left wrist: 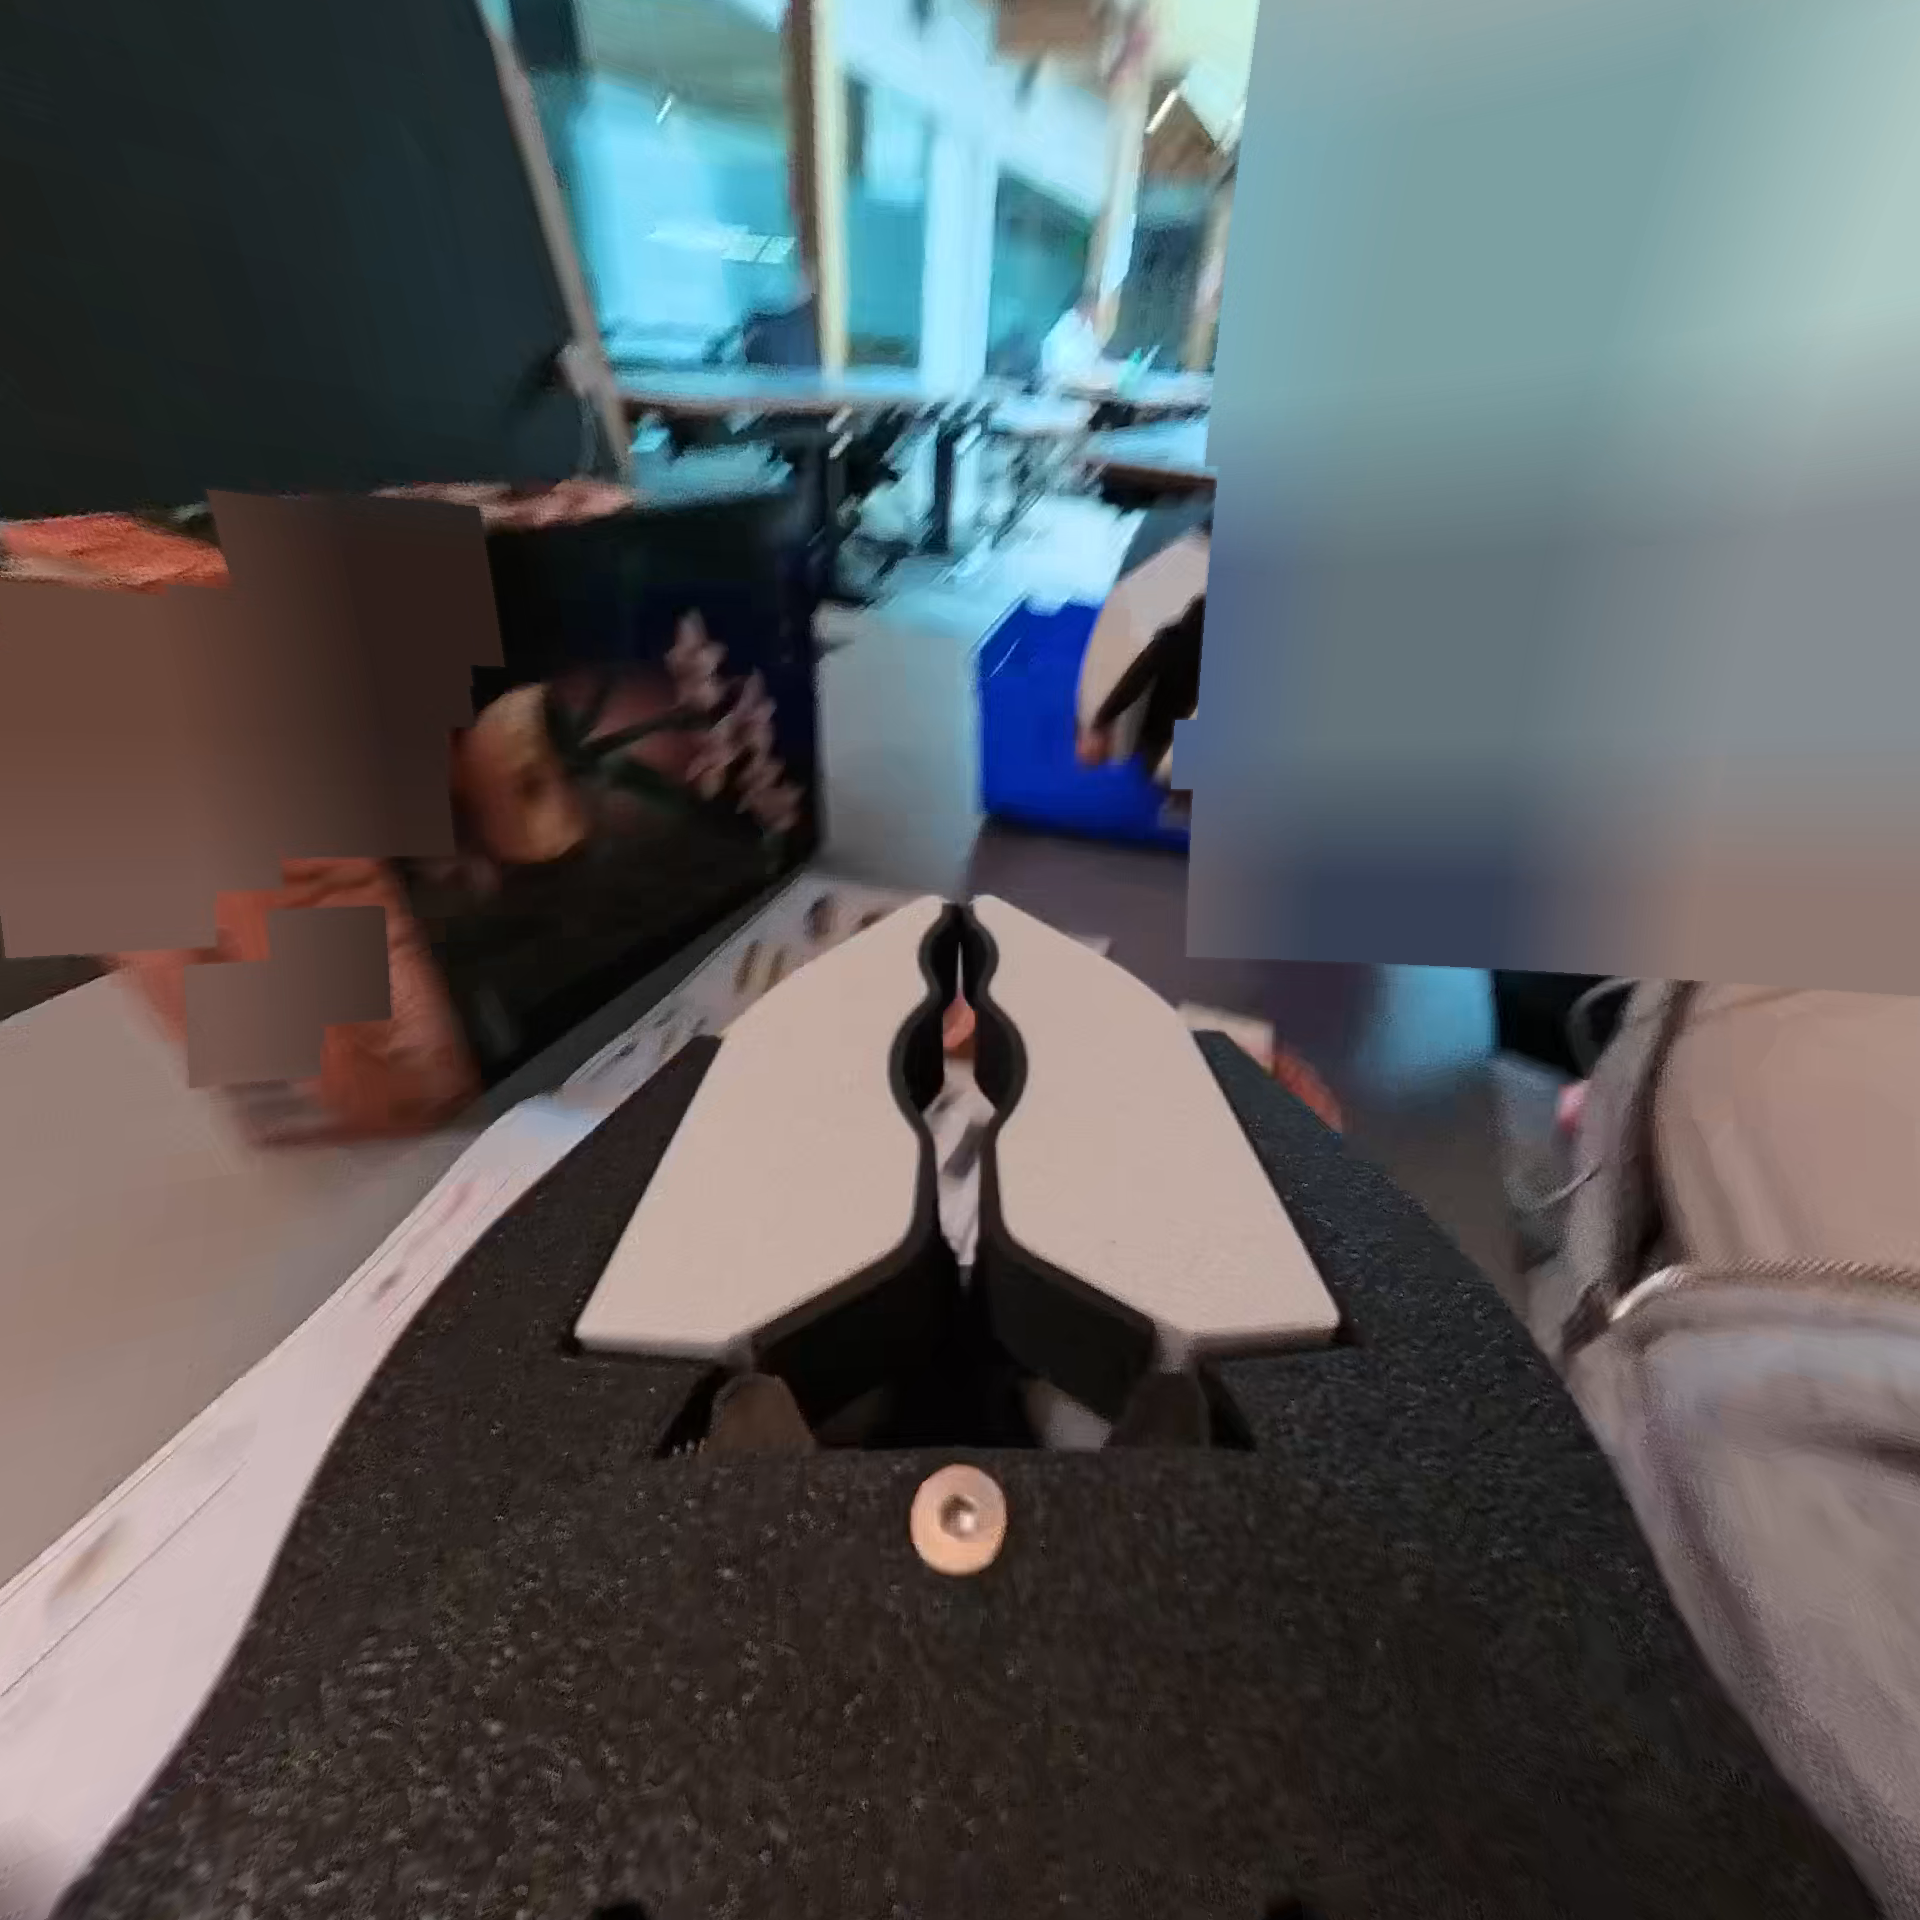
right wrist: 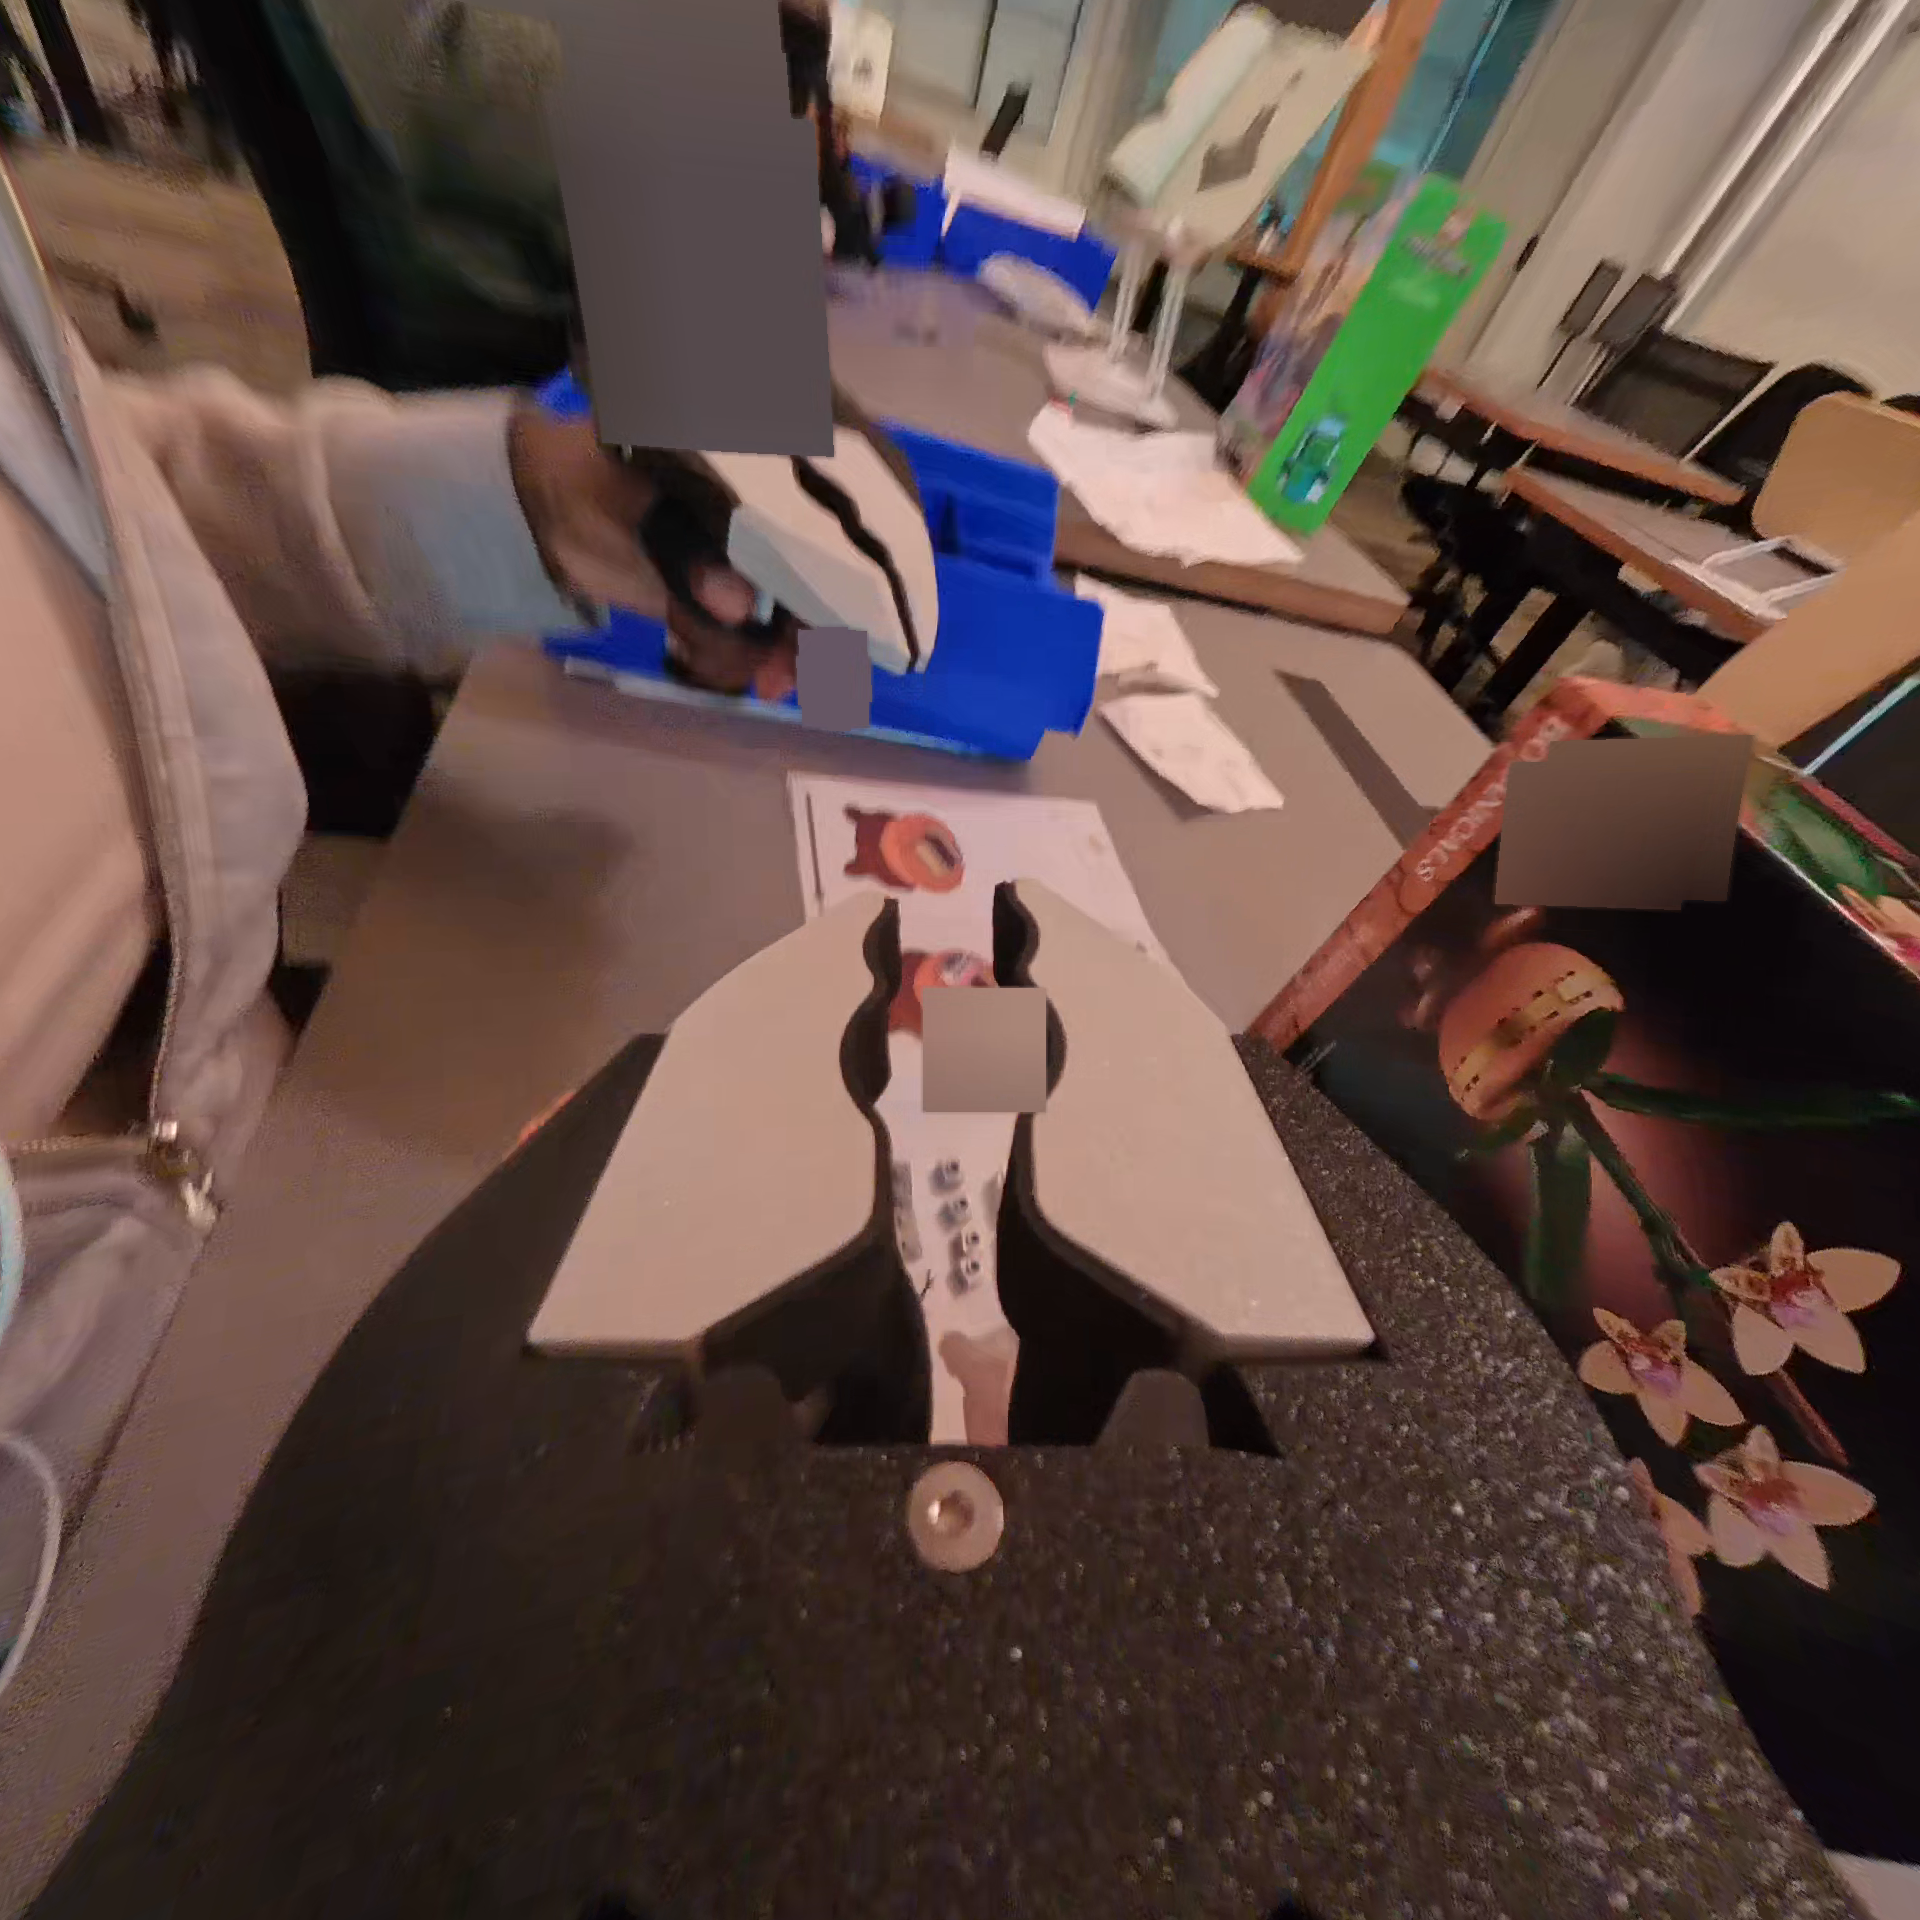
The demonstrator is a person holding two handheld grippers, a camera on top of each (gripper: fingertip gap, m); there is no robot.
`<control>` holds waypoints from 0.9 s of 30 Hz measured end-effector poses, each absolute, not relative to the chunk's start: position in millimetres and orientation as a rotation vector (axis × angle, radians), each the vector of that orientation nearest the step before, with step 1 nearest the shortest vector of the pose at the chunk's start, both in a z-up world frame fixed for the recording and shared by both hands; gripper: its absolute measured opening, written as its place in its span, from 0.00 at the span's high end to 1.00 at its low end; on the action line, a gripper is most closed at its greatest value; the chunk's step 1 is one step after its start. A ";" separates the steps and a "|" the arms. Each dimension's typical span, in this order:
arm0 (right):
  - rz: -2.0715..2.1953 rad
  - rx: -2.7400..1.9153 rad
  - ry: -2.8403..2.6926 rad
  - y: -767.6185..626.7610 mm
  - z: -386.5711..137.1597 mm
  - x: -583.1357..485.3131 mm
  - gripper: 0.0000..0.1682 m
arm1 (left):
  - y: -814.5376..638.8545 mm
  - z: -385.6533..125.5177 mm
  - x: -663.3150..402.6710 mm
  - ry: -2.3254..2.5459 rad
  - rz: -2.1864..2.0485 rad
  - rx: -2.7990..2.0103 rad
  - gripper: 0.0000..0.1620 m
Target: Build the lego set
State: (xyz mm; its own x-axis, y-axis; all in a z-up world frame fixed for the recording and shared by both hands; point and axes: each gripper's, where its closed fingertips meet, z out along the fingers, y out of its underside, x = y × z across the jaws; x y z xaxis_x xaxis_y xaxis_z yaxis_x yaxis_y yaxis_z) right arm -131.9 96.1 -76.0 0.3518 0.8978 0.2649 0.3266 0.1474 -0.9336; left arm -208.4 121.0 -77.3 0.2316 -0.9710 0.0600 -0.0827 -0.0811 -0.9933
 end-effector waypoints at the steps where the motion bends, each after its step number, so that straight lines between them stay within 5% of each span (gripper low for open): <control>1: 0.564 -1.446 -1.260 93.1 -81.6 -134.9 0.90 | 119.2 -85.1 -217.1 1.093 -0.957 -1.478 1.00; 4: 0.540 -1.583 -1.383 83.6 -102.0 -151.0 0.89 | 95.9 -126.2 -230.8 1.264 -0.808 -1.628 0.89; 10: 0.578 -1.796 -1.503 78.9 -124.6 -173.5 0.87 | 88.7 -207.0 -227.3 1.606 -0.539 -1.673 0.88; 16: 0.594 -1.753 -1.441 75.9 -106.6 -184.0 0.88 | 87.3 -218.6 -216.4 1.858 -0.615 -1.630 0.84; 22: 0.559 -1.760 -1.401 80.8 -105.4 -171.9 0.88 | 83.9 -236.7 -217.5 1.924 -0.703 -1.700 0.95; 27: 0.633 -1.726 -1.433 76.0 -114.1 -175.3 0.84 | 100.6 -194.6 -226.2 1.652 -0.661 -1.645 0.96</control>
State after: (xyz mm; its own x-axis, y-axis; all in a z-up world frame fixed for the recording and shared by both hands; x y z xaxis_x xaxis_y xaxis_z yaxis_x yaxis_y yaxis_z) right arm -175.3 76.0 -114.1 0.2369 0.9657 0.1059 0.5718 -0.0505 -0.8188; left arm -226.2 100.6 -194.6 0.0546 -0.9908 -0.1238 -0.6318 0.0617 -0.7727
